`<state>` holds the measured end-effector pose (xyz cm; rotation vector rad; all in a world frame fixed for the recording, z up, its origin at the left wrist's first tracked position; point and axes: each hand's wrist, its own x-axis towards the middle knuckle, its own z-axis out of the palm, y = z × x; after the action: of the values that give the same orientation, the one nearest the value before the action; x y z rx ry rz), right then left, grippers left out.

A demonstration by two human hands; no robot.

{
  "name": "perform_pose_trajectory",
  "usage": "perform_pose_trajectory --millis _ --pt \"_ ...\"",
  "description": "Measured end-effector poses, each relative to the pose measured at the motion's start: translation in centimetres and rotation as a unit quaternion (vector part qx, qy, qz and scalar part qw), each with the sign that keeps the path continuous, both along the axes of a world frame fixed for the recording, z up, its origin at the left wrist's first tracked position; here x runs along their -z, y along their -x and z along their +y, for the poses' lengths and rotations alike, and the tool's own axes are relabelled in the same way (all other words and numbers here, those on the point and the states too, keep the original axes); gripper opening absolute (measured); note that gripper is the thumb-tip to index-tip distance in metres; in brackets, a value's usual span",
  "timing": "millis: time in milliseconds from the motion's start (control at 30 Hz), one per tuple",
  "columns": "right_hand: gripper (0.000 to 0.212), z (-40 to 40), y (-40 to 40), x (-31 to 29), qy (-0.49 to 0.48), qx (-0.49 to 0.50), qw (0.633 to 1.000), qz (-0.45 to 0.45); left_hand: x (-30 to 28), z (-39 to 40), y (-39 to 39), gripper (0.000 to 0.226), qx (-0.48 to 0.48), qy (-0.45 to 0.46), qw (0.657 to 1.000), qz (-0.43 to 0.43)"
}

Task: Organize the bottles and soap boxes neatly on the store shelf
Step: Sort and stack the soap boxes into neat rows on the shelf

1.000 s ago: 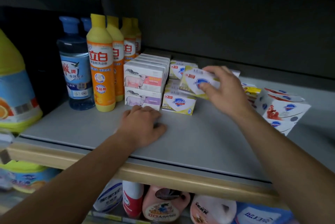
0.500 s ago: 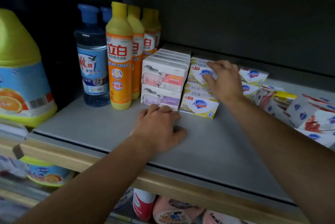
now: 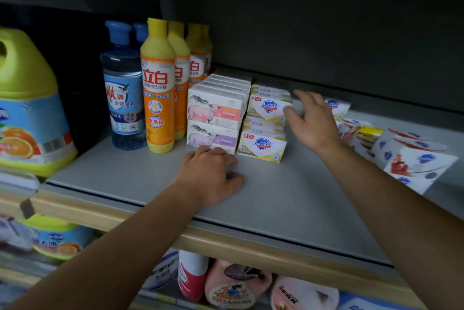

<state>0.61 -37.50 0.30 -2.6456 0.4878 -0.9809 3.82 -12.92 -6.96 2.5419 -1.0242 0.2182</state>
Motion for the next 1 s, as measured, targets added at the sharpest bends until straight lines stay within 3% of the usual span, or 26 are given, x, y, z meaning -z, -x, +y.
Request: perform_pose_trajectory --millis 167,367,633,1000 --pt "0.053 -0.4 6.9 3.5 -0.005 0.016 0.996 0.083 -0.7 0.3 0.4 0.041 0.007 0.012 1.0 -0.006" --pt "0.06 -1.0 11.0 6.8 0.003 0.027 0.97 0.241 -1.7 0.5 1.3 0.033 0.031 0.127 0.991 0.026" --pt "0.059 -1.2 10.9 7.4 0.001 0.021 0.972 0.233 -7.4 -5.7 1.9 0.022 0.069 0.22 0.972 0.036" --pt "0.056 -1.2 10.8 7.6 -0.027 0.014 0.978 0.207 -11.4 -22.7 -3.1 0.039 0.094 0.128 0.986 -0.043"
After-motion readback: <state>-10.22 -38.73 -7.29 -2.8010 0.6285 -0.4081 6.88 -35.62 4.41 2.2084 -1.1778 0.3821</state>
